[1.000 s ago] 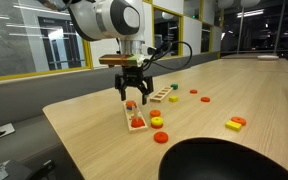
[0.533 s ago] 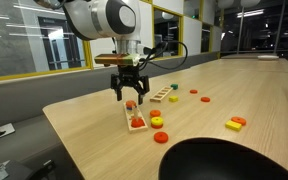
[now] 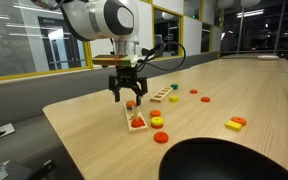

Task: Remove the second round orange object from the left and put it on the table

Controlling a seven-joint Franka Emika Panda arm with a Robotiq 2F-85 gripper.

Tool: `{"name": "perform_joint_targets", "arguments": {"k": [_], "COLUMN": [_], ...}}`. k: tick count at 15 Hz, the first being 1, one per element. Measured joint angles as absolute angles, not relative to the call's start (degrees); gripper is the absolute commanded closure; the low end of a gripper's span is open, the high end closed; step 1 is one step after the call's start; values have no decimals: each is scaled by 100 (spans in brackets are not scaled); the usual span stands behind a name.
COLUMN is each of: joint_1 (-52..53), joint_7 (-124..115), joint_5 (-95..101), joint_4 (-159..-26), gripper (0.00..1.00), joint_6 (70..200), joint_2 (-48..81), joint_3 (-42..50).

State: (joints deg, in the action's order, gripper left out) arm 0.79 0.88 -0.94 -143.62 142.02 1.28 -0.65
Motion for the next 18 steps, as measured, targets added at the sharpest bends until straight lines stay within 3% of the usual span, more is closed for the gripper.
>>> {"name": "perform_joint_targets", "arguments": {"k": [18], "joint_1": [99], "joint_7": [64], "joint_5": [-350], "joint_4": [-14359], "gripper": [0], "joint_6": [14359], "joint_2": [117], "joint_3": [-144]}}
